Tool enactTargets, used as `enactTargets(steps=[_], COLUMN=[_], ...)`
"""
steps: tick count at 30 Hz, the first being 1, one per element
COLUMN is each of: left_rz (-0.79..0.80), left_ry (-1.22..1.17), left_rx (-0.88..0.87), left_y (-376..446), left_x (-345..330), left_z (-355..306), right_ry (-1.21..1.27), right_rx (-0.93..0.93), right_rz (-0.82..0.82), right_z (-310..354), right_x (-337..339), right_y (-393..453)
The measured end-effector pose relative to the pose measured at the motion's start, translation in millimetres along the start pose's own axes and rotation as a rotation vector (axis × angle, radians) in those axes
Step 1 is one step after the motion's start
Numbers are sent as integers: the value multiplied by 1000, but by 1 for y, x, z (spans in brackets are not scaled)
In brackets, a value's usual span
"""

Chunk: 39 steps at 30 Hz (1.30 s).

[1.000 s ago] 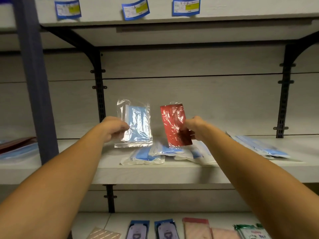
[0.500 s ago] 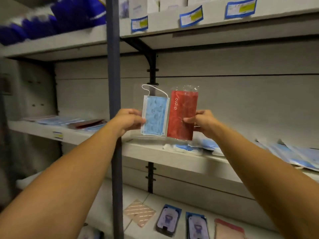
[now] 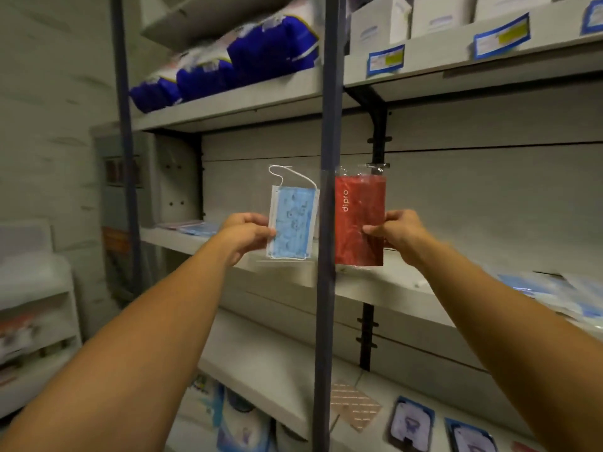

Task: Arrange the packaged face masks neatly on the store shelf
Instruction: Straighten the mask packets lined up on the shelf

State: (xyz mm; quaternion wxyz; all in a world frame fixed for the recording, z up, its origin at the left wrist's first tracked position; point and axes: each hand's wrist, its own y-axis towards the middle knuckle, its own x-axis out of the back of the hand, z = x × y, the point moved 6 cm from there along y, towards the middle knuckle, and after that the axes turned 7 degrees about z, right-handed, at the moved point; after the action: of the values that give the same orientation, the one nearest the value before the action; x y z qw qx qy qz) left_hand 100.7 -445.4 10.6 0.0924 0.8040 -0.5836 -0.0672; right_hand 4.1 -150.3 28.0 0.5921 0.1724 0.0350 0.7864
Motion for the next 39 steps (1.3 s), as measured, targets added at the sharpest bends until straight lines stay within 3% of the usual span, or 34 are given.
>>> enactTargets(steps=[9,17,29,39], left_rz=[-81,-44,40,177], left_ry=[41,38,-97,-140], left_rx=[-34,-38,-4,4], left_y=[6,23,110,221], left_x=[123,178,193,153], left_z=[-3,6,54,82], right_ry=[-26,-57,28,137], right_rx=[119,124,99,95], right_rz=[-60,-135,-203,-306], right_z=[36,45,12,-22], right_x=[-107,-172,-217,-205], right_y=[3,11,80,150])
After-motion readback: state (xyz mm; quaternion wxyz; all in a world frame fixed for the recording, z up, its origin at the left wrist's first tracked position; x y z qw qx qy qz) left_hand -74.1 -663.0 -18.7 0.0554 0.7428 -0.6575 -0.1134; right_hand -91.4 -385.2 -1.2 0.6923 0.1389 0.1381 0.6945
